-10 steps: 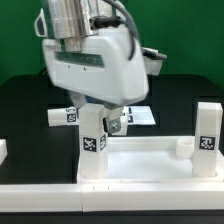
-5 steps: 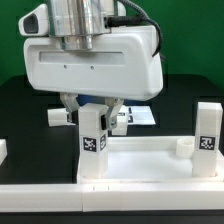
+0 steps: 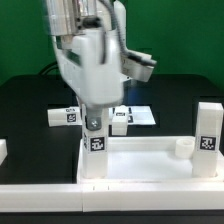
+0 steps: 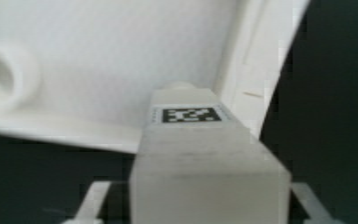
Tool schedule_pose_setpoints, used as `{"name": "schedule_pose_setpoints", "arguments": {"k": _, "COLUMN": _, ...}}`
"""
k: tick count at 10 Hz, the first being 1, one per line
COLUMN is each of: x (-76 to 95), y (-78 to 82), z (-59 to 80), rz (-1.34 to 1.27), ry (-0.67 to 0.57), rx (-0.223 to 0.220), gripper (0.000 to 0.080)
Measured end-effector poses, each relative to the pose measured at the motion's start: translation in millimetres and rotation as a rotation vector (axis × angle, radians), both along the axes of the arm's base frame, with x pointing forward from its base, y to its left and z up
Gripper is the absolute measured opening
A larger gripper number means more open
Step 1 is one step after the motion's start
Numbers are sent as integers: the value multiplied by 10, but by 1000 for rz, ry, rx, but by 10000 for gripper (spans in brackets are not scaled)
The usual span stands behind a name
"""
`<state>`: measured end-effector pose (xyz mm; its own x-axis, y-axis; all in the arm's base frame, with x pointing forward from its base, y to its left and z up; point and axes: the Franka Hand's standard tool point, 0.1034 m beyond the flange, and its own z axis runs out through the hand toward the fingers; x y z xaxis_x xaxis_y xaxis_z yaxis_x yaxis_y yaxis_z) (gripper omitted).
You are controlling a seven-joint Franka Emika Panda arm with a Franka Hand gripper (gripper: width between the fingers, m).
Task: Assemble desk
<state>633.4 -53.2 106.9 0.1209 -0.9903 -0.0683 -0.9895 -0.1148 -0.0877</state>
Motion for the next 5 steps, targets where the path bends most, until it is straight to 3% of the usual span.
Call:
{"name": "schedule_pose_setpoints", "arguments": {"k": 4, "x": 1, "y": 0, "z": -13, "rz": -219, "ry": 14, "rx": 19, "gripper": 285}}
{"name": "schedule_pose_setpoints", "arguments": {"k": 5, "x": -5, "y": -13, "z": -20, "rz": -351, "ry": 15, "rx": 51, "gripper": 285}}
